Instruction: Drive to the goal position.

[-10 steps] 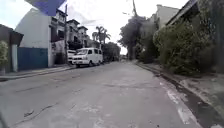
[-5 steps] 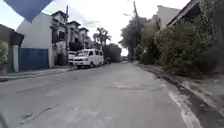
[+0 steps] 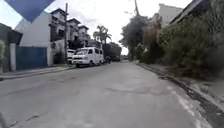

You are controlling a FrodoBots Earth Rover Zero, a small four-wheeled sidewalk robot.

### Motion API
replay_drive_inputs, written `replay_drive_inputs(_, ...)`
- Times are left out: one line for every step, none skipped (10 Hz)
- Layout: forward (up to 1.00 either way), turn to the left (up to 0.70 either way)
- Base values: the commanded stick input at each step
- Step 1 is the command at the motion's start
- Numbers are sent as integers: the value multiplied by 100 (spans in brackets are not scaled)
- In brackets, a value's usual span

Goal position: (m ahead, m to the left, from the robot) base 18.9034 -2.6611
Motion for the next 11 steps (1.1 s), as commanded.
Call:
replay_drive_inputs(85, -12)
replay_drive_inputs(85, -34)
replay_drive_inputs(85, -34)
replay_drive_inputs(85, -34)
replay_drive_inputs(85, -34)
replay_drive_inputs(85, -34)
replay_drive_inputs(85, -34)
replay_drive_inputs(85, -34)
replay_drive_inputs(85, -14)
replay_drive_inputs(85, 0)
replay_drive_inputs(85, 0)
